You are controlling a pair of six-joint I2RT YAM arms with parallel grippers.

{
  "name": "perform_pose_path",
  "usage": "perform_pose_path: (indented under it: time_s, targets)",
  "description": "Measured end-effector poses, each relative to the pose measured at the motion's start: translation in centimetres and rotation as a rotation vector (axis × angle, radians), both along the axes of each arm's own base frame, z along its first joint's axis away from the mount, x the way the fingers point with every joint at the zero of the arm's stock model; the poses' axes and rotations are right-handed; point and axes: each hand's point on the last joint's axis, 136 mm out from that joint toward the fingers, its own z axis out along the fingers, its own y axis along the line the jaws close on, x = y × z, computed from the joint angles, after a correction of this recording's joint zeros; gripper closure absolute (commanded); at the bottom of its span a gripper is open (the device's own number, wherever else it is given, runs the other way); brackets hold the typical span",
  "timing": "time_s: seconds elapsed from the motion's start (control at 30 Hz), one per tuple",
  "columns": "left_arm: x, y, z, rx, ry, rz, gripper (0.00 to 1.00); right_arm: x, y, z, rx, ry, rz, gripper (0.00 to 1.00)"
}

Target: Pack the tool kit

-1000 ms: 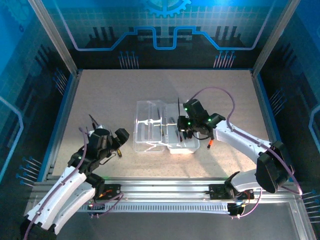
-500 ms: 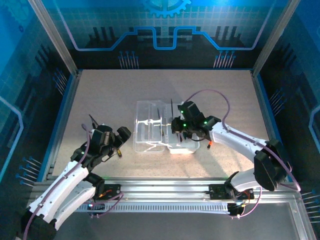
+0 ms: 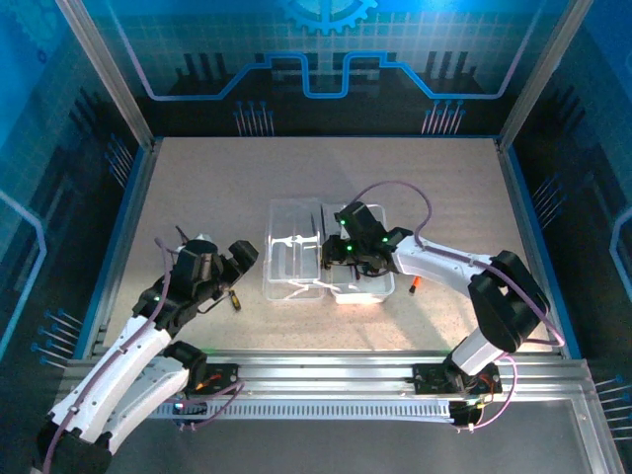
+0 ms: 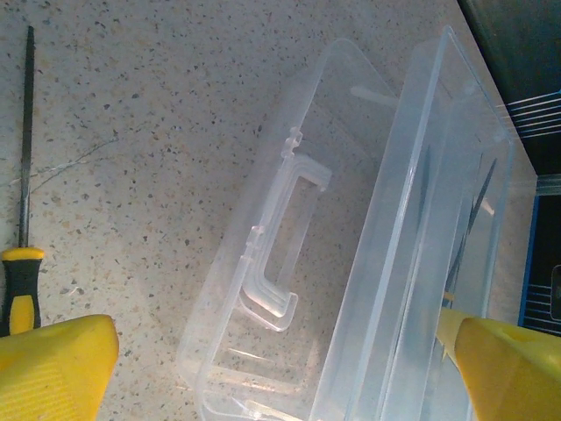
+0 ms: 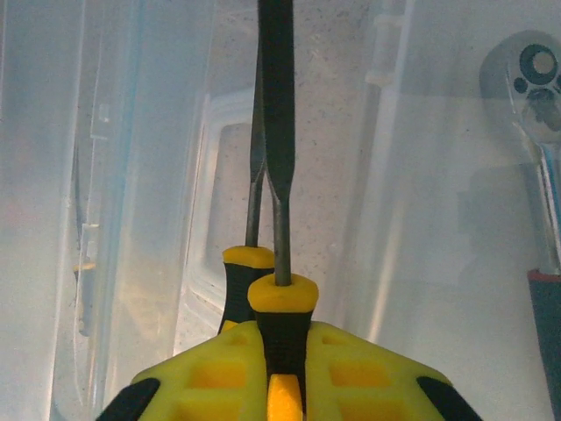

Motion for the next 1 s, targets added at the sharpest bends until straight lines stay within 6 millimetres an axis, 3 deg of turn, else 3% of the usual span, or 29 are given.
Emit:
perform_pose_path:
  time_s: [0.07, 0.27, 0.6, 0.8, 1.0]
  targets:
    - [0.0, 0.0, -0.1, 0.002, 0.004, 0.000, 0.01, 0.0, 0.1, 0.0, 0.005, 0.003, 0.000, 0.79]
    - [0.1, -0.1, -0.5, 0.011, 0.027, 0.000, 0.01, -0.1, 0.3, 0.0, 0.014, 0.009, -0.003, 0.80]
    - [0.7, -0.3, 0.5, 0.009, 0.016, -0.003, 0.01, -0.1, 0.2, 0.4, 0.019, 0.003, -0.007, 0.77]
    - [1.0, -0.4, 0.4, 0.021, 0.026, -0.008, 0.01, -0.2, 0.0, 1.6, 0.036, -0.020, -0.009, 0.74]
    - [1.4, -0.2, 1.5, 0.035, -0.003, -0.007, 0.01, -0.3, 0.0, 4.3, 0.081, -0.072, -0.008, 0.73]
